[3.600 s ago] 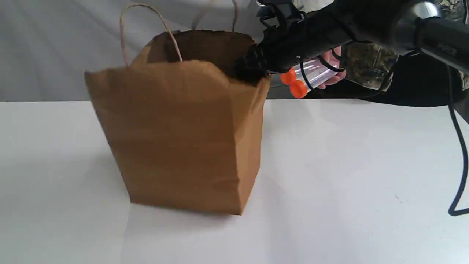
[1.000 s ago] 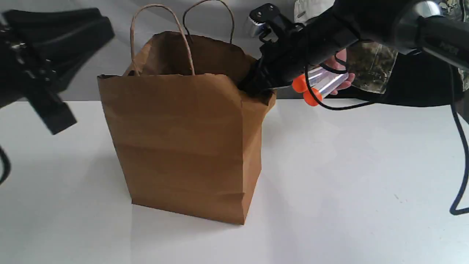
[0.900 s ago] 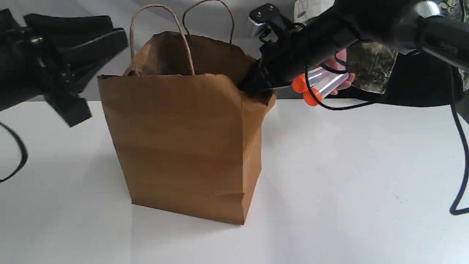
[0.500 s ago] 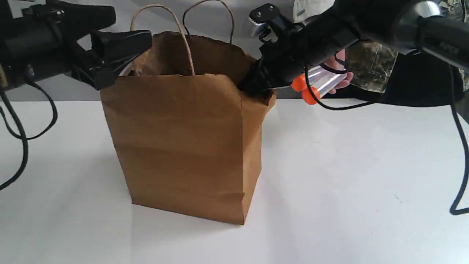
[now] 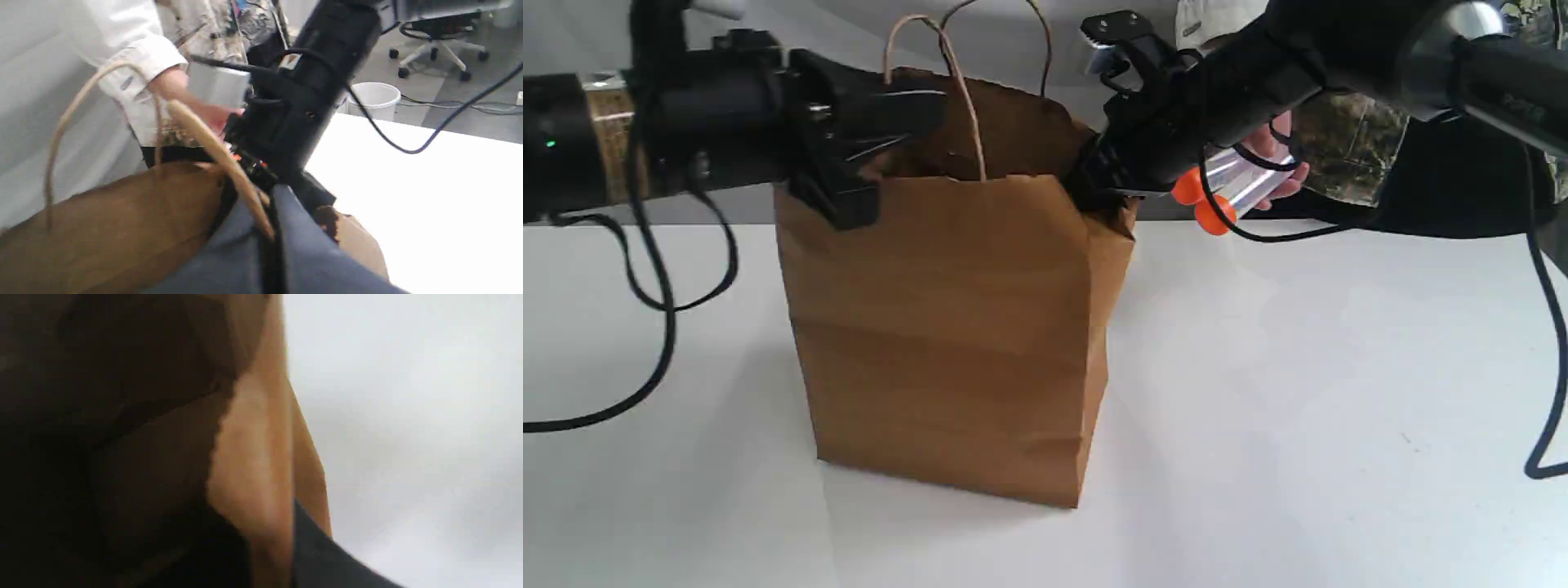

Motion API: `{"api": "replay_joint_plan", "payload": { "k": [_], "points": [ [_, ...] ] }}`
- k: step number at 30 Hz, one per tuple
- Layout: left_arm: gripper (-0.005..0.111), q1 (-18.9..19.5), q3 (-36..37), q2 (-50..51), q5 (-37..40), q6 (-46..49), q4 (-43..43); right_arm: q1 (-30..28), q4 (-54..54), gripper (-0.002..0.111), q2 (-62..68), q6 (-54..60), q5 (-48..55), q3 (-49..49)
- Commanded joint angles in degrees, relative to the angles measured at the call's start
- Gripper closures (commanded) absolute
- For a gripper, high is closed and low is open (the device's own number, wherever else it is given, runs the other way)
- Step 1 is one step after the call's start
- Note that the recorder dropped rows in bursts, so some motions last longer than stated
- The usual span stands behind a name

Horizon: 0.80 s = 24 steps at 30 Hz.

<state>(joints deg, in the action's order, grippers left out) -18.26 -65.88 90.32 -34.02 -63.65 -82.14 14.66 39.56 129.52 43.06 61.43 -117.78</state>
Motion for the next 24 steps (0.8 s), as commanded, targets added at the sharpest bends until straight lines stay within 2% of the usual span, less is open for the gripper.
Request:
{"api": "replay_joint_plan", "payload": {
  "k": [1, 3, 10, 24],
  "points": [
    [0.107, -5.26, -5.58, -0.35, 11.82, -4.01, -3.85, 0.13, -4.06, 0.108, 0.0, -4.66, 7.69, 0.02],
    [0.107, -6.93, -9.37, -0.24, 16.31, -5.2, -4.33, 0.13, -4.72, 0.108, 0.0, -6.84, 8.53, 0.02],
    [0.107, -7.04, -19.96, 0.01, 16.45, -9.78, -4.33, 0.13, -11.17, 0.108, 0.0, -15.56, 8.53, 0.02],
    [0.107, -7.04, -22.37, 6.75, 15.89, -11.19, -5.01, 0.01, -16.5, 0.108, 0.0, -17.0, 8.53, 0.02]
  ]
}}
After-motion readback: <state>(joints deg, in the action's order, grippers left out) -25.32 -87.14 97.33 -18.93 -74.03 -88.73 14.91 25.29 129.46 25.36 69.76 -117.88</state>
